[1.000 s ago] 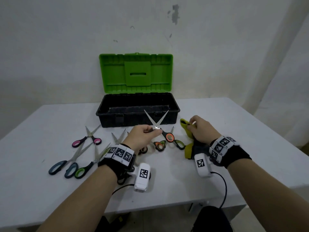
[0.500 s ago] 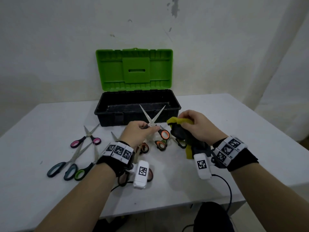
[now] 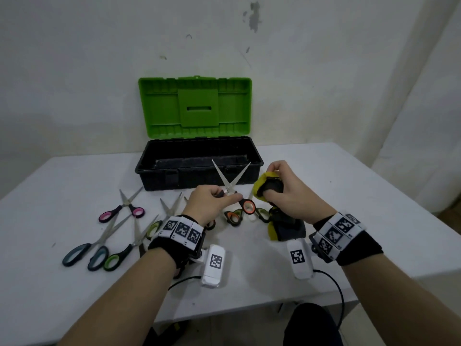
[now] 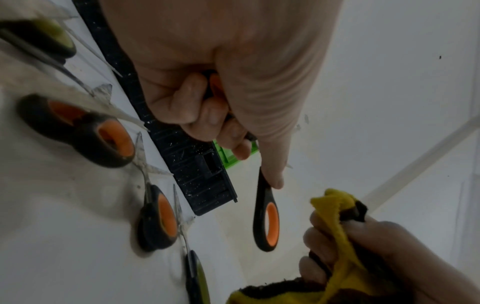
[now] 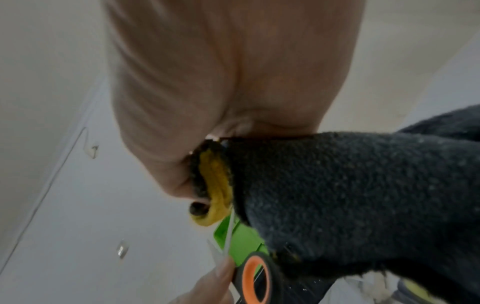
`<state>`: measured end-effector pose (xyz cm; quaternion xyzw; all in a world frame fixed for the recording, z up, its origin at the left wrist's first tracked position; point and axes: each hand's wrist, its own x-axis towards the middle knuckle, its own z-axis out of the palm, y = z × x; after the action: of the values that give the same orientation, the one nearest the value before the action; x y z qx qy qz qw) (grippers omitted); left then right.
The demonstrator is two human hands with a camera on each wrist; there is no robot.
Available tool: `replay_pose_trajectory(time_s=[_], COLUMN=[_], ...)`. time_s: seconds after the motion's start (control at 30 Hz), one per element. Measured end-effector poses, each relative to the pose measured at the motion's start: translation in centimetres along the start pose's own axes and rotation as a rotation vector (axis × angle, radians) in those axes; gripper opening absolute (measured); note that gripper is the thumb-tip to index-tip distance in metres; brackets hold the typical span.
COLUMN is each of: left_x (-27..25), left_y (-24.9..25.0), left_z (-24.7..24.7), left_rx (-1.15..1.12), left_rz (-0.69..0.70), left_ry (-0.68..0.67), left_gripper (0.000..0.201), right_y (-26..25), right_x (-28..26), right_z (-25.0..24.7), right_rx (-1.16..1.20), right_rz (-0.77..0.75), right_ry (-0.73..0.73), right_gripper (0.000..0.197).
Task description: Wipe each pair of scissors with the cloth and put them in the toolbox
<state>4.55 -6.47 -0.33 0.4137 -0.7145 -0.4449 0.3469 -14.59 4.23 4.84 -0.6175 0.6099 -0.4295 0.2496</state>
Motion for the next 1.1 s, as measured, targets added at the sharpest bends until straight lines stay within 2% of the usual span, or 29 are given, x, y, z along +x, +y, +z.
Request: replay_pose_trajectory(time_s=[0.23, 0.33, 0.53, 0.63, 0.77, 0.83, 0.93, 1.1], left_x=[-0.1, -0.4, -0.7, -0.8, -0.6, -0.7, -0.8, -0.6], left_y=[0.0, 0.2, 0.9, 1.3, 1.1, 1.2, 1.6, 1.5], left_z=[1.0, 1.3, 1.7, 1.7, 1.6, 1.7, 2.2, 2.9], left_rx=[-0.043, -0.178, -0.335, -0.406, -0.325, -0.293, -0.222, -0.192], left_rz=[-0.044, -0.074, -0.145, -0.17, -0.121, -0.074, -0.013, -0.007], left_ry=[-0.076, -0.104, -0.163, -0.191, -0.139, -0.128, -0.148, -0.126], left_gripper=[0.044, 0.041, 0.042, 0.032, 0.018, 0.014, 0.011, 0.015], right_y=[1.0, 1.3, 1.9, 2.0, 1.9, 1.5, 1.2, 1.7], right_x=[0.7, 0.7, 0.7, 0.8, 1.0, 1.1, 1.1, 1.0], right_z=[0.8, 1.2, 1.7, 1.7, 0.9, 0.8, 1.5, 1.7], right_rx=[-0.141, -0.211, -0.126, -0.122, -0.115, -0.212, -0.343, -0.403], right_rz=[-0.116, -0.105, -0.092, -0.085, -0.116, -0.188, -0.307, -0.385], right_ry=[0.103, 0.069, 0.026, 0.02, 0.194, 0.273, 0.307, 0.375], right_gripper=[0.019, 0.019, 0.024, 0.022, 0.02, 0.022, 0.029, 0.02])
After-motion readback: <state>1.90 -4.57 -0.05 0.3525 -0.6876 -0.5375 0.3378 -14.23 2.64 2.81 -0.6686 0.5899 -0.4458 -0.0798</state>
